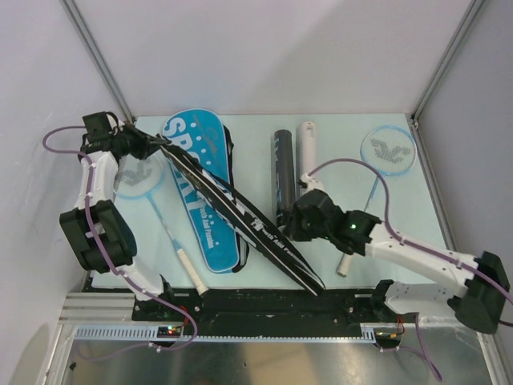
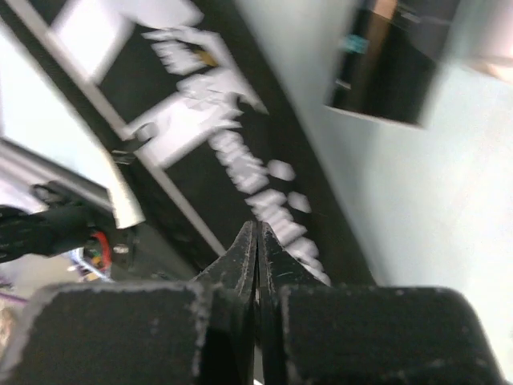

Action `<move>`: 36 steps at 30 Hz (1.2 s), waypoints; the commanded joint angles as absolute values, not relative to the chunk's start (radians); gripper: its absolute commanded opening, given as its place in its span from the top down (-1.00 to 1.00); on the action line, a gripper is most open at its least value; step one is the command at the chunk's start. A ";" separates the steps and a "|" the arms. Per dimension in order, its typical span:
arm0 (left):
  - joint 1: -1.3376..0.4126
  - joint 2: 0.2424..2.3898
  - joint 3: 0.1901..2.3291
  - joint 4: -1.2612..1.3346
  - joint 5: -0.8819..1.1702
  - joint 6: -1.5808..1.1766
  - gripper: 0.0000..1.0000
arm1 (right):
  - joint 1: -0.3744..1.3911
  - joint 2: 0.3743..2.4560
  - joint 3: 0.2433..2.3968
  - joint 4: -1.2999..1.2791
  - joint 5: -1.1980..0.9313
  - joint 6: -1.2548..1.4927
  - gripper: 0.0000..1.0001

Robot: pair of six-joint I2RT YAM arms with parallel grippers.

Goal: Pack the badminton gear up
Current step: Zip the racket bag at the center of the board.

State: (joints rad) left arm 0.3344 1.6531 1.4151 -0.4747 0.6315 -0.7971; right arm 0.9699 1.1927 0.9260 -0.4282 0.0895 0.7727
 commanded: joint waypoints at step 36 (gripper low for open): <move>0.340 1.687 1.417 -0.477 0.628 -0.767 1.00 | 0.687 1.627 1.139 0.016 -1.050 0.215 -0.25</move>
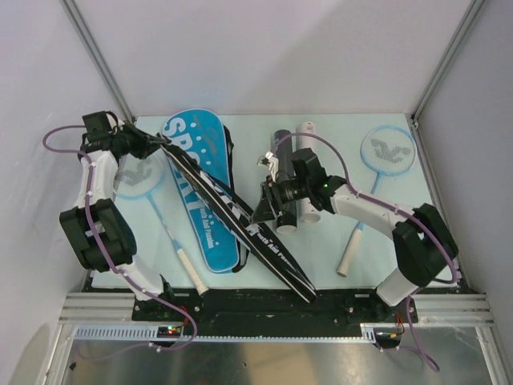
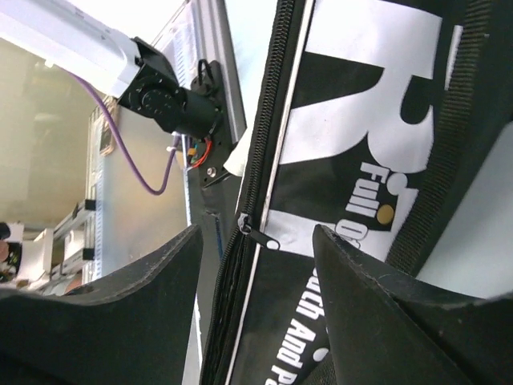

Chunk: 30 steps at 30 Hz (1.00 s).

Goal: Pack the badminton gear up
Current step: Zip the racket bag at the center of the board.

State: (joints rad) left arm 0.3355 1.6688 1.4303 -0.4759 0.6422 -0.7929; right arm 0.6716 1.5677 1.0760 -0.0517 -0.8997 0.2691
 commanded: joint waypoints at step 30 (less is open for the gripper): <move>0.338 1.687 1.411 -0.476 0.620 -0.765 1.00 | 0.775 1.679 1.189 -0.238 -1.085 0.076 0.55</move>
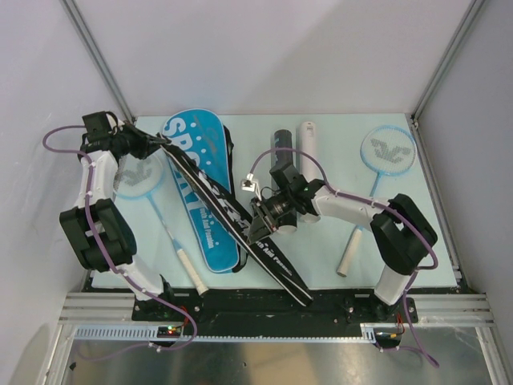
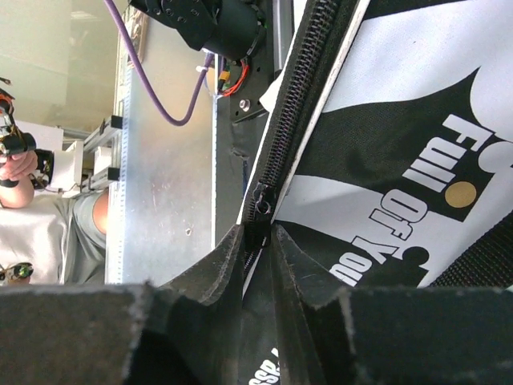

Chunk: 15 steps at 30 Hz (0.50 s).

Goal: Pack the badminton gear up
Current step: Zip the racket bag at the center of the board.

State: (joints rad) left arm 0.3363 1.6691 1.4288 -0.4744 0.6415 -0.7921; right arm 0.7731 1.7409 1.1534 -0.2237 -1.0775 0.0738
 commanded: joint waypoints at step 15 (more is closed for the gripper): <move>0.324 1.682 1.406 -0.477 0.622 -0.767 1.00 | 0.801 1.666 1.190 -0.103 -0.907 0.256 0.87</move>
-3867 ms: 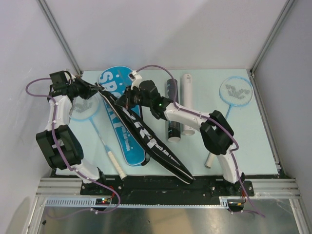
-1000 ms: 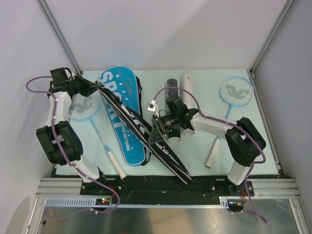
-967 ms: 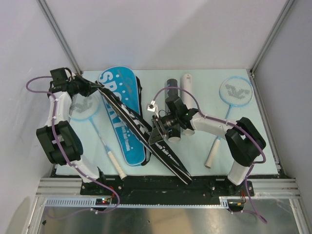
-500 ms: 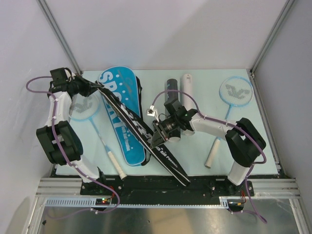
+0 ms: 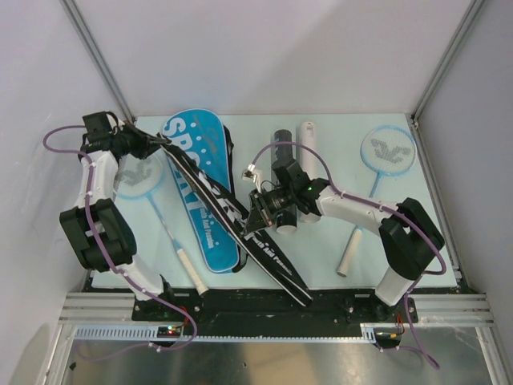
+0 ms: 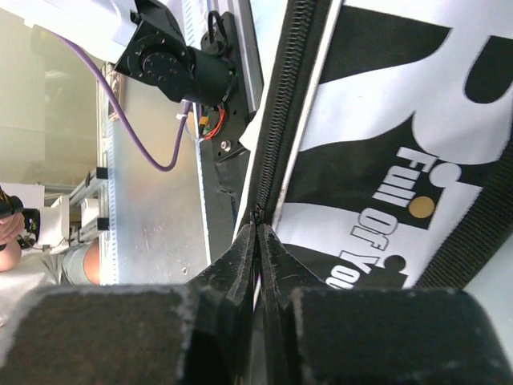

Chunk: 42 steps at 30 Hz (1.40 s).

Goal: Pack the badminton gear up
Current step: Zip the racket bag at the center of the board.

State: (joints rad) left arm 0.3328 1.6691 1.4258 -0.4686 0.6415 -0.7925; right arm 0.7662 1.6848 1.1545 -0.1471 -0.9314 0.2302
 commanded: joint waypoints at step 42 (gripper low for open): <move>0.334 1.685 1.481 -0.476 0.529 -0.844 1.00 | 0.515 0.899 0.712 -0.826 0.008 0.804 1.00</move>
State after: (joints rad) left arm 0.3145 1.6691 1.4288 -0.4664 0.6117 -0.8417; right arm 0.6052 0.9771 0.7391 -0.6296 -0.2310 0.7441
